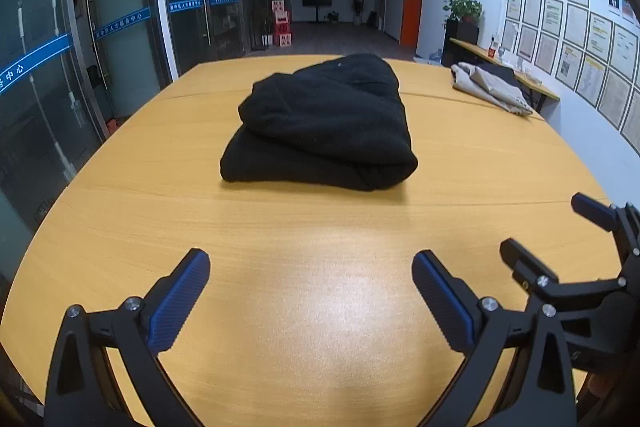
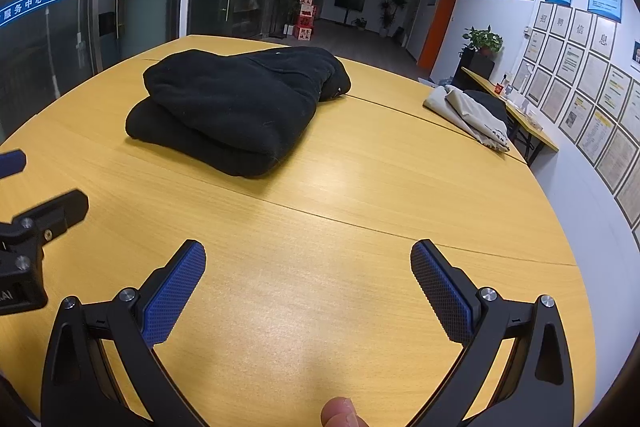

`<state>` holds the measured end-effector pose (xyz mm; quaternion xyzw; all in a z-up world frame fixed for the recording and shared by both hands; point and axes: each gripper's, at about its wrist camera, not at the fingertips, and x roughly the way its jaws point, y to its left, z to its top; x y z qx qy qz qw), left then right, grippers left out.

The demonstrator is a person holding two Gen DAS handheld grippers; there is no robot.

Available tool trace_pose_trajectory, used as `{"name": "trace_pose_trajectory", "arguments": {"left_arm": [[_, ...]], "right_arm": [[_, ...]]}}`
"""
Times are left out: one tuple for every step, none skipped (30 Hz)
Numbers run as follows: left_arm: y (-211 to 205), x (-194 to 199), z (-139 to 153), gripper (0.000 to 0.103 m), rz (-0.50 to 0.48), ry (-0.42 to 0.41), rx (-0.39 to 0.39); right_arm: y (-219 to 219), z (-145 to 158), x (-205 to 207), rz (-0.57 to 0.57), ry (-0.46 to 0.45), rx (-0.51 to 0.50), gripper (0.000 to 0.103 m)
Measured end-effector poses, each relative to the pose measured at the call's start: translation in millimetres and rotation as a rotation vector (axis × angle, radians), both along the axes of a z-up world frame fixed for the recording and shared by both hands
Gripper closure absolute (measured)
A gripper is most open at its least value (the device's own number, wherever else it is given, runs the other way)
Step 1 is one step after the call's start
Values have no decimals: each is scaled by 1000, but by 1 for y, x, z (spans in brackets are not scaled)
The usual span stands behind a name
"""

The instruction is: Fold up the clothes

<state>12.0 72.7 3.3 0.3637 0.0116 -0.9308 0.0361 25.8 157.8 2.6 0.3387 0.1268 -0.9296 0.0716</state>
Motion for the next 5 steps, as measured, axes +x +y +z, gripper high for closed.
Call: {"name": "trace_pose_trajectory", "arguments": {"left_arm": [[-1,0,1,0,5,0,0],[-1,-1,2,0,9,1,-1],[-1,-1,2,0,11,2,-2],[-2,0,3,0,14,4,-3],[-3,0,3,0,18,5,-5]], "right_arm": [[0,0,0,0,0,0,0],[0,0,0,-1,0,0,0],[1,0,0,-1,-1,-1,0],[1,0,-1,-1,-1,-1,0],[1,0,-1,0,-1,0,0]]}}
